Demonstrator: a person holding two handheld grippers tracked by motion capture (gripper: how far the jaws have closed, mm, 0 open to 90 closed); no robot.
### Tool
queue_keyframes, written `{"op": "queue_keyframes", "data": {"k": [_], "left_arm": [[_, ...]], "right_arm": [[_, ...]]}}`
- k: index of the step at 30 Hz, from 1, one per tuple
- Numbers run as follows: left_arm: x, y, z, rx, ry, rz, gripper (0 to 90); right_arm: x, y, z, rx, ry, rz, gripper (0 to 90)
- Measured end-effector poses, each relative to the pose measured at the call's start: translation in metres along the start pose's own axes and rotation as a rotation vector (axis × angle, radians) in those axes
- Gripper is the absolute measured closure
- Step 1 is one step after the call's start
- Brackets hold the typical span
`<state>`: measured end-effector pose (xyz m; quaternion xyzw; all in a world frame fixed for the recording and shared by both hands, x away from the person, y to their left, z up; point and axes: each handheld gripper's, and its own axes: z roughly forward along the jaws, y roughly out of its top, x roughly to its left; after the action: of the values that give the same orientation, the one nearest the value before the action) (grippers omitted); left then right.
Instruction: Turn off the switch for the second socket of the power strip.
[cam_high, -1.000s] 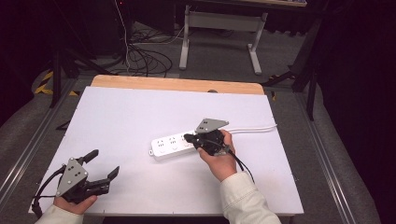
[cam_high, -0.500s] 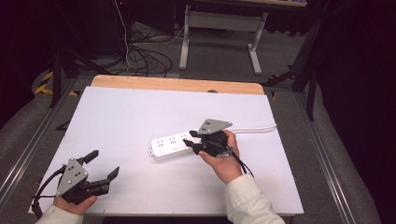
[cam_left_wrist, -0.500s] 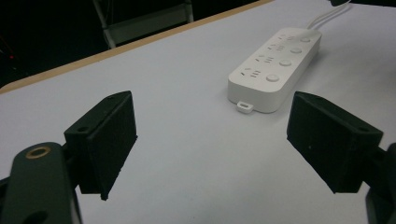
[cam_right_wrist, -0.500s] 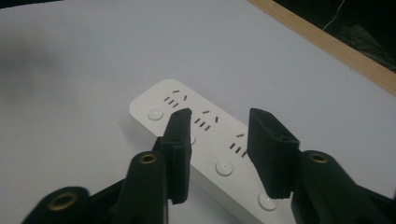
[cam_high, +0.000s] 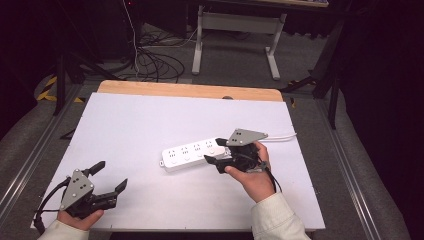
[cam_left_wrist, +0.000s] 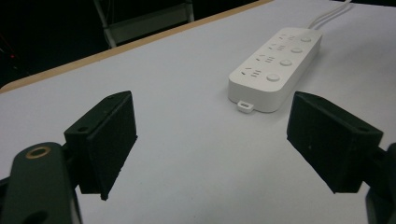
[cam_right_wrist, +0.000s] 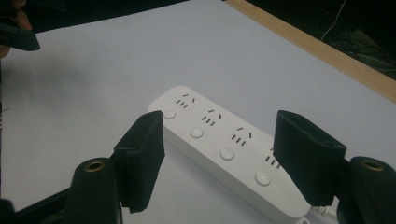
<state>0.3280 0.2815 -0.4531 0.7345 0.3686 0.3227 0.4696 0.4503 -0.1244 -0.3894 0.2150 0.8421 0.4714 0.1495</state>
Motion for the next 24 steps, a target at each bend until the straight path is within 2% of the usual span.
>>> {"op": "queue_keyframes", "data": {"k": [12, 24], "left_arm": [[0.0, 0.001, -0.001, -0.002, 0.003, 0.005, 16.6], [-0.002, 0.001, -0.001, 0.0, 0.004, 0.005, 16.6]], "right_arm": [[-0.005, -0.019, -0.033, -0.018, 0.002, 0.032, 24.4], [-0.013, -0.061, -0.055, -0.029, 0.006, 0.092, 19.9]]}}
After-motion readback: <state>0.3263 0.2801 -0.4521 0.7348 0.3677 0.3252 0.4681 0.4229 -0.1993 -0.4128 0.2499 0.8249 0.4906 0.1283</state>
